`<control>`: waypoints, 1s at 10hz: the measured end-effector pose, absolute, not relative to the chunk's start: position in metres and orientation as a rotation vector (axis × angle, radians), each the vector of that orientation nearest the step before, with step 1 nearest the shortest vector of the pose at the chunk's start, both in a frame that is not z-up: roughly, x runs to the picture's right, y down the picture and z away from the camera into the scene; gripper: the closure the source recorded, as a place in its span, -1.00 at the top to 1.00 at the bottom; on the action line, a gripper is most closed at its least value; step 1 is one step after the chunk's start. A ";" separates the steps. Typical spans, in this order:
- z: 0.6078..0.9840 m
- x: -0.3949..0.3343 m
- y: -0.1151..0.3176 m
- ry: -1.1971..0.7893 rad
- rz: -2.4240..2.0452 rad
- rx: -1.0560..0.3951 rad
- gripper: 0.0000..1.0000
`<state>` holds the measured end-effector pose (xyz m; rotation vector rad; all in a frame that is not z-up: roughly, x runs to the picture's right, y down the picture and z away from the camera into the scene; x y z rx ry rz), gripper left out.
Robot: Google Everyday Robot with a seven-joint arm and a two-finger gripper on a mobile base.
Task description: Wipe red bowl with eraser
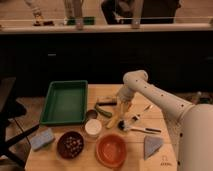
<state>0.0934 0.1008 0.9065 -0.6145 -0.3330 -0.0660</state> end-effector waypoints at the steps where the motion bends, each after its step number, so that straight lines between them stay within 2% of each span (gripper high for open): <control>1: 0.908 0.093 0.097 -0.341 -0.068 -0.610 0.60; 10: 0.931 0.079 0.074 -0.286 0.006 -0.604 0.60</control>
